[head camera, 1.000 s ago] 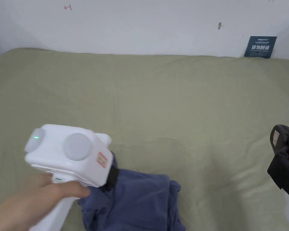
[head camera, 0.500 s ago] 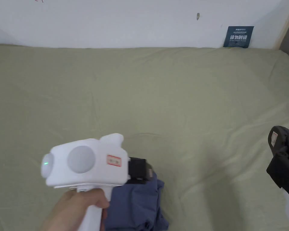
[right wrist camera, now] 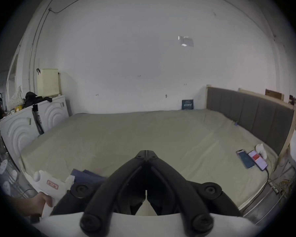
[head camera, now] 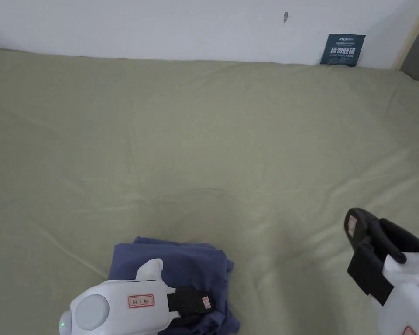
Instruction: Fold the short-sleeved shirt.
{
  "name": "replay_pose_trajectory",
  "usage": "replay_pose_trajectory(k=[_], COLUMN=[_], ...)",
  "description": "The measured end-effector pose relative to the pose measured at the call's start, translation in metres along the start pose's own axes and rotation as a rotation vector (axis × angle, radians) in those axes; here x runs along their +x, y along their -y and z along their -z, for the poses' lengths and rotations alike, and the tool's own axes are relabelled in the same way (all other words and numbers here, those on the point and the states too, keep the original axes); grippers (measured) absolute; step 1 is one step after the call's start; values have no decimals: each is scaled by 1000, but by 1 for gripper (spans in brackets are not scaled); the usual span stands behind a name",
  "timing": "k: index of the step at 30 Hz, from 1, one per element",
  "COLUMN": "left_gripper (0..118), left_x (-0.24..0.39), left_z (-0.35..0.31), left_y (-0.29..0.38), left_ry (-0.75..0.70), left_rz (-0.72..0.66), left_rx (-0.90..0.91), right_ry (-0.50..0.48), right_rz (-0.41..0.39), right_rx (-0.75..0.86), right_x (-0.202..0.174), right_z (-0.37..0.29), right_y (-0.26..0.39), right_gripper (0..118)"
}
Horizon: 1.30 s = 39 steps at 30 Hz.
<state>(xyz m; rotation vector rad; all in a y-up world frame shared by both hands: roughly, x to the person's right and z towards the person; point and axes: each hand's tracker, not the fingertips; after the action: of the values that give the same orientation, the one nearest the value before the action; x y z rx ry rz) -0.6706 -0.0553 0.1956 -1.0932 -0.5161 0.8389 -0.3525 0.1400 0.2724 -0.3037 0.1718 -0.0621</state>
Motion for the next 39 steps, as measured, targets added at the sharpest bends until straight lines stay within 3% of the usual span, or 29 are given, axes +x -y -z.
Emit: replay_pose_trajectory(k=[2, 5, 8, 13, 15, 18, 20, 21, 22, 23, 24, 25, 26, 30, 33, 34, 36, 38, 39], left_gripper=[0, 0, 0, 0, 0, 0, 0, 0, 2, 31, 74, 108, 118, 118, 112, 100, 28, 27, 27], left_x=[9, 25, 29, 0, -19, -43, -56, -58, -63, -68, -73, -81, -86, -89, -84, -85, -88, -97, -104], left_z=[-10, -47, -95, -150, -160, -163, -163, -160, -158, -156, -153, -147, -137, -107, -87, -78, -65, -58, -62], left_y=[-4, -13, -23, -49, -57, -65, -68, -69, -70, -72, -74, -80, -81, -87, -92, -90, -87, -88, -89], left_ry=[-8, 3, -53, -177, -236, -250, -254, -233, -190, -142, -87, -39, -12, 110, 276, 304, 195, 51, 152], left_rz=[19, 77, 129, 140, 124, 110, 102, 96, 88, 75, 67, 58, 28, 9, -96, -114, -40, 3, -55], left_rx=[-6, 37, 109, 150, 138, 119, 100, 85, 60, 43, 28, -7, -33, -54, -103, -122, -105, -108, -105], right_ry=[-46, -229, -459, -769, -776, -841, -917, -915, -883, -877, -882, -885, -885, -888, -889, -889, -884, -871, -846], right_rz=[31, 123, 293, 450, 575, 700, 855, 892, 865, 864, 867, 861, 857, 880, 891, 889, 876, 872, 837], right_rx=[-40, -173, -407, -687, -787, -900, -890, -887, -878, -876, -882, -886, -885, -890, -897, -900, -902, -901, -898], right_x=[-5, -16, -34, -61, -57, -36, -20, -16, -14, -12, -11, -12, -17, -19, -20, -18, -20, -18, -19], right_z=[5, 28, 74, 158, 188, 219, 228, 230, 227, 228, 229, 229, 224, 222, 221, 223, 221, 222, 221], right_y=[6, 20, 51, 123, 149, 183, 196, 195, 192, 192, 192, 191, 187, 187, 187, 186, 184, 182, 179], right_gripper=[1, 1, 1, 1, 1, 1, 1, 1, 1, 1, 1, 1, 1, 1, 1, 1, 1, 1, 1])
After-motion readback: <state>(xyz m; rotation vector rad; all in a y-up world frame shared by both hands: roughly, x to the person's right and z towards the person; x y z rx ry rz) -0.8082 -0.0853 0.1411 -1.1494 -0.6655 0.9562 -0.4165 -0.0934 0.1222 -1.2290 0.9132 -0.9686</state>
